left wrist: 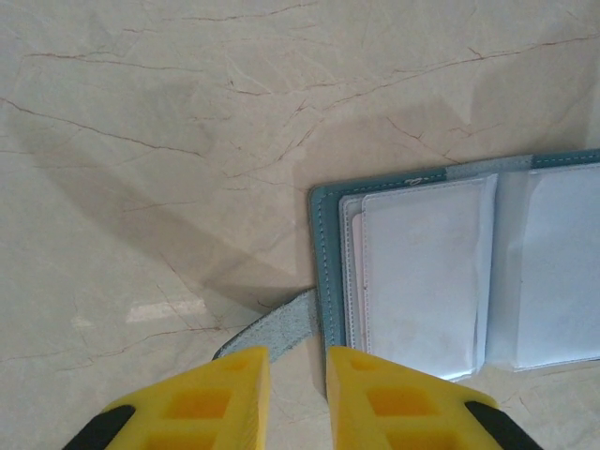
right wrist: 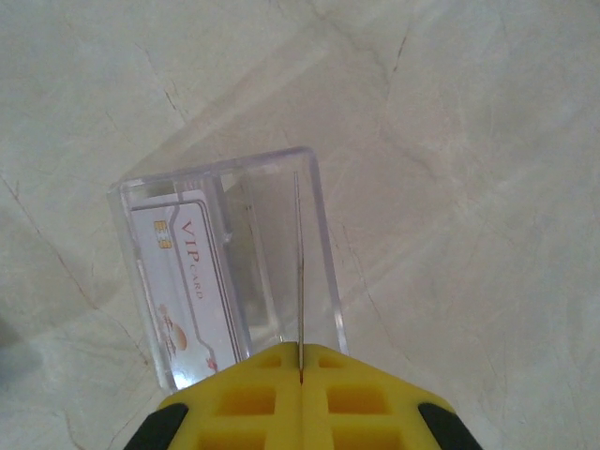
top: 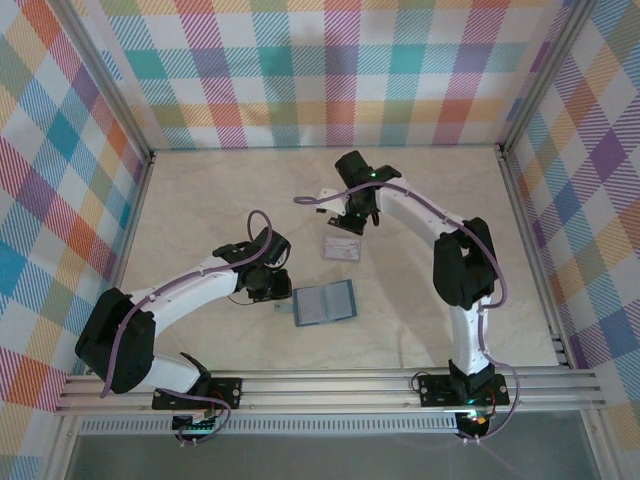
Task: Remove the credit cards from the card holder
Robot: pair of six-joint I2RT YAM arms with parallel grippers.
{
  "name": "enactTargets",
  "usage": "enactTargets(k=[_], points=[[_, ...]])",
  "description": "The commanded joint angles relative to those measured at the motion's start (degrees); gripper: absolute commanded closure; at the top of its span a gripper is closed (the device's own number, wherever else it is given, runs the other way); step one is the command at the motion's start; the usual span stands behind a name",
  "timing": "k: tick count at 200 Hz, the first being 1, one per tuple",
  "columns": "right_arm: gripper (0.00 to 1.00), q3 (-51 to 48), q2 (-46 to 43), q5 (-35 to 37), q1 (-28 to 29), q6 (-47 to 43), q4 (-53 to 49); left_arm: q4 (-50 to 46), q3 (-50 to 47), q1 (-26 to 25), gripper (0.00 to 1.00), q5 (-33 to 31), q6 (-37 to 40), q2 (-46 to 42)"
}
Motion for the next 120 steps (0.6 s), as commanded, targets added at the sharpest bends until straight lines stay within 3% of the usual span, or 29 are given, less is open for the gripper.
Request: enactTargets(k=[1,43,76,120], points=[[1.00,2.56,2.21,-1.75,-0.27,-2.25,-4.22,-2.45,-0.38,0.81,0.76,0.35,-0.18,-1.85],[0.95,3.97,4.46,-1.87,-0.22,-2.98,-6.53,-2.93,-0.47,0.90,0.76,0.43,0.14,-1.76],[0.72,3.69,4.46,2.62,-0.29,-1.75,-2.38,-2.29,-0.77,0.95,0.75,0.78,0.06,-1.58],[0.68,2.01,0.94,7.56,-0.26,-0.15,4.30,-2.29,-1.08,0.92,0.75,0.50,0.09,-1.79]])
